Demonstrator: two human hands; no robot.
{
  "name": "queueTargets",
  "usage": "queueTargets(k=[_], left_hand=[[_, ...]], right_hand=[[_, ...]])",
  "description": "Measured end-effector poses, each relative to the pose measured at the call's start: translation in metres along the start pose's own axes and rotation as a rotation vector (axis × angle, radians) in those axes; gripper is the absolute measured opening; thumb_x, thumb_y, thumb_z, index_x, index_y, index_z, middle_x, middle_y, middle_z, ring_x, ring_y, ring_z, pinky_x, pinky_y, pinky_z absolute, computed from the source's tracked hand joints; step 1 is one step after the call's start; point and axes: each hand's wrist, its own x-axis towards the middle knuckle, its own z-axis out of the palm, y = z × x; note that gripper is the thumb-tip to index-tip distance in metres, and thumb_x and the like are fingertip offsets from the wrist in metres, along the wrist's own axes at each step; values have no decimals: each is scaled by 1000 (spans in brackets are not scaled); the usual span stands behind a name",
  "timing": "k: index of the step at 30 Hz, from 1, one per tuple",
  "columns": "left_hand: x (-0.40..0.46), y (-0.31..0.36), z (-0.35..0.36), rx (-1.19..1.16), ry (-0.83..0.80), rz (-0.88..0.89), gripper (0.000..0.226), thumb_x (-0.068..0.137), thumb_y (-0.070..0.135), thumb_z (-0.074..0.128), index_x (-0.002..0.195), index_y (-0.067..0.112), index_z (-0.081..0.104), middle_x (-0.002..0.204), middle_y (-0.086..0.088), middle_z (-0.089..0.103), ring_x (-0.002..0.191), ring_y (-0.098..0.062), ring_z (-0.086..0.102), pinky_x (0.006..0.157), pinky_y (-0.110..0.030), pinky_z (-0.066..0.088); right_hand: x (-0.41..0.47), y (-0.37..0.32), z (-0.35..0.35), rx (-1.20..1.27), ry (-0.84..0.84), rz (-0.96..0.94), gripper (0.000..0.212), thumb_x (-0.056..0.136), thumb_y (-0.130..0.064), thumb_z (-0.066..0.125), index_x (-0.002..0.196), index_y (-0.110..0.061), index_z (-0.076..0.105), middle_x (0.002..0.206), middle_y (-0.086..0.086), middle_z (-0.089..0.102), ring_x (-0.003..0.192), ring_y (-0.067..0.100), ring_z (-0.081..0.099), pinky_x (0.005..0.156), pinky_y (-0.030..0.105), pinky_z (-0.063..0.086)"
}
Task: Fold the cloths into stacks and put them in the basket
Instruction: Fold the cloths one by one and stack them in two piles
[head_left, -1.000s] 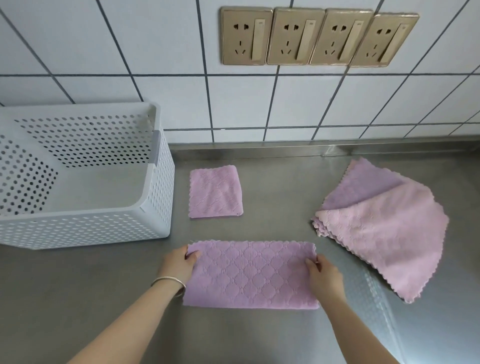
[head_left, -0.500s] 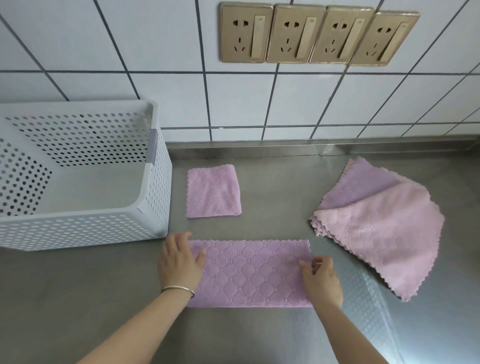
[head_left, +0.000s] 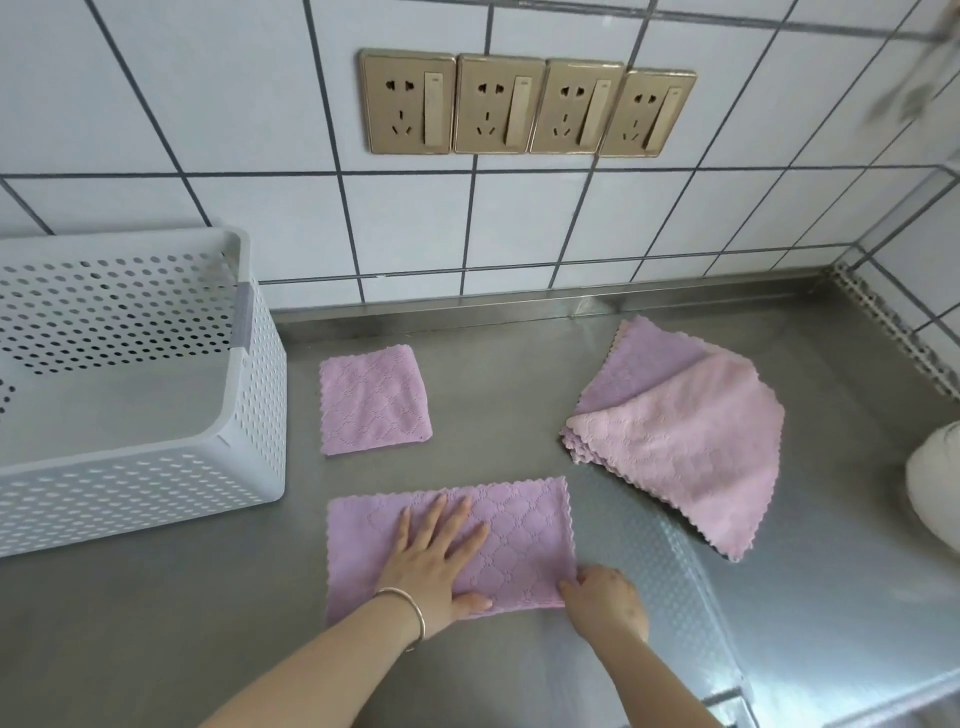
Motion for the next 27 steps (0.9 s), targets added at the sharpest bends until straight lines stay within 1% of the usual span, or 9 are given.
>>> queueTargets(k=[2,4,8,11,14,16,19,21,27], left_hand=[[2,1,0,20,82,-2,82,73,76,26,142,42,0,154,-2,-23,131,-18,-44,106,-54,-18],[1,4,-9,-55,14,8,79,78,74,24,143,42,-10,142,7,-38,131,-16,-43,110,-53,-21],[-2,12,-46,-562,186,-97,61,89,56,39,143,29,31,154,5,23,143,-15,19,117,-34,15],[-2,16,-74,-1101,274,-254,41,79,50,54,104,20,66,104,-4,68,94,-15,57,94,-32,43],[-9,13,-85,-1158,297,-296,36,66,50,45,70,17,58,67,-6,54,67,-19,45,74,-39,46],[-13,7,-82,-1123,313,-317,26,71,42,48,72,19,61,66,-3,55,66,-20,46,71,-36,45],[-19,-6,-73,-1253,394,-437,14,80,21,62,93,24,67,85,3,67,88,-17,63,89,-30,49],[-22,-11,-66,-1313,420,-499,13,78,15,66,83,27,63,85,3,67,91,-18,64,92,-32,49],[-21,-15,-62,-1492,397,-640,18,78,21,69,64,24,59,65,6,59,70,-17,52,70,-26,42]], right_hand=[[-6,-4,-2,65,8,-16,12,74,-24,47,64,-20,52,89,3,59,81,23,53,71,28,45],[-16,-9,-1,169,73,-73,11,77,-17,49,69,-22,44,86,3,55,75,24,49,64,27,37],[-40,-28,6,318,310,-286,35,76,-9,56,64,-28,30,78,-1,48,65,24,47,58,32,37],[-54,-48,18,284,443,-524,38,68,-9,64,64,-28,31,71,-6,45,54,22,46,46,29,34],[-63,-66,25,186,493,-766,39,50,-15,69,70,-26,37,62,-6,50,47,17,50,40,20,23],[-67,-76,30,134,553,-867,39,47,-13,62,73,-28,36,59,-6,50,53,13,46,46,19,26],[-68,-85,39,107,643,-973,23,54,-16,44,73,-26,35,60,-6,48,60,12,35,52,23,26],[-67,-86,47,91,647,-1010,19,55,-17,41,71,-25,36,60,-6,47,60,11,33,51,22,25],[-64,-85,55,110,636,-1196,16,60,-13,47,71,-22,42,64,-3,48,63,15,35,52,22,28]])
